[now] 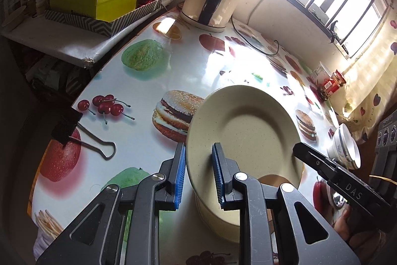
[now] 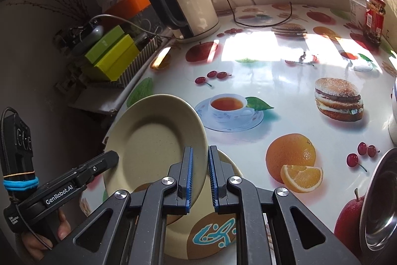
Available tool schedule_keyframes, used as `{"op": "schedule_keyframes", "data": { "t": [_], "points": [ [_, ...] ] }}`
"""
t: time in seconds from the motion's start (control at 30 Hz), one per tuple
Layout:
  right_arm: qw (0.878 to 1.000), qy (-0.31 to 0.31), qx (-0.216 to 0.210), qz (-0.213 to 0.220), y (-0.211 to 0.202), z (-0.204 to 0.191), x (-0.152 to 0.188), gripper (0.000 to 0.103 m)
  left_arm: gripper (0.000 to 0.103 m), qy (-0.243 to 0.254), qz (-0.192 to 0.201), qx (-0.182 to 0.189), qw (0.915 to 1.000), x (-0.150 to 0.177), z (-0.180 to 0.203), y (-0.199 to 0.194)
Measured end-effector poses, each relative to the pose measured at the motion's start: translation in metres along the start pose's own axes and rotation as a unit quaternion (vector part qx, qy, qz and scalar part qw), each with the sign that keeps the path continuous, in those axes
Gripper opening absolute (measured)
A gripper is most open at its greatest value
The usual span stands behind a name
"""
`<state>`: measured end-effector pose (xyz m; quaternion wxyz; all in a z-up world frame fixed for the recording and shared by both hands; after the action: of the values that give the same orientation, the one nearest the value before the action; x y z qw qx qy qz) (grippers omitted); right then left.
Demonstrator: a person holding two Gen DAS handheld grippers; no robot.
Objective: Organize plates and bowls
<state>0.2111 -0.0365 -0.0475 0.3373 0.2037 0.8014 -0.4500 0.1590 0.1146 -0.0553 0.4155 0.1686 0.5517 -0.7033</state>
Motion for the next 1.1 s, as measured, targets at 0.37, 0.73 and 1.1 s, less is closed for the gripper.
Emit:
{"op": "schedule_keyframes", "data": {
  "t": [0.37,0.73,1.1],
  "points": [
    [1.0,0.007,0.012,-0.001,-0.016,0.018,0.014,0.013,0.022,0.007,-0.013,0.008,0.9999,0.02,0.014,-0.001],
    [1.0,0.014,0.018,-0.007,-0.023,0.029,0.027,0.013,0.022,0.013,-0.026,0.01,0.9995,0.033,0.018,0.002],
    [1.0,0.019,0.022,-0.011,-0.025,0.032,0.036,0.013,0.022,0.016,-0.031,0.007,0.9993,0.042,0.019,0.002]
  ]
}}
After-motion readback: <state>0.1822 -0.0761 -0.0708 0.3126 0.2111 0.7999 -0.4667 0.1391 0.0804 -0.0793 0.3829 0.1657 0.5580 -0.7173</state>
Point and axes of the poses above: each gripper's, at about its wrist camera, not at the fingertips, and y roughly the way its jaws point, z to its right, x to its underside, the point moved 8 cm from there along y, roughly the way its jaws point, and after that the axes turned 14 degrees about z, right-handed, at the moved point
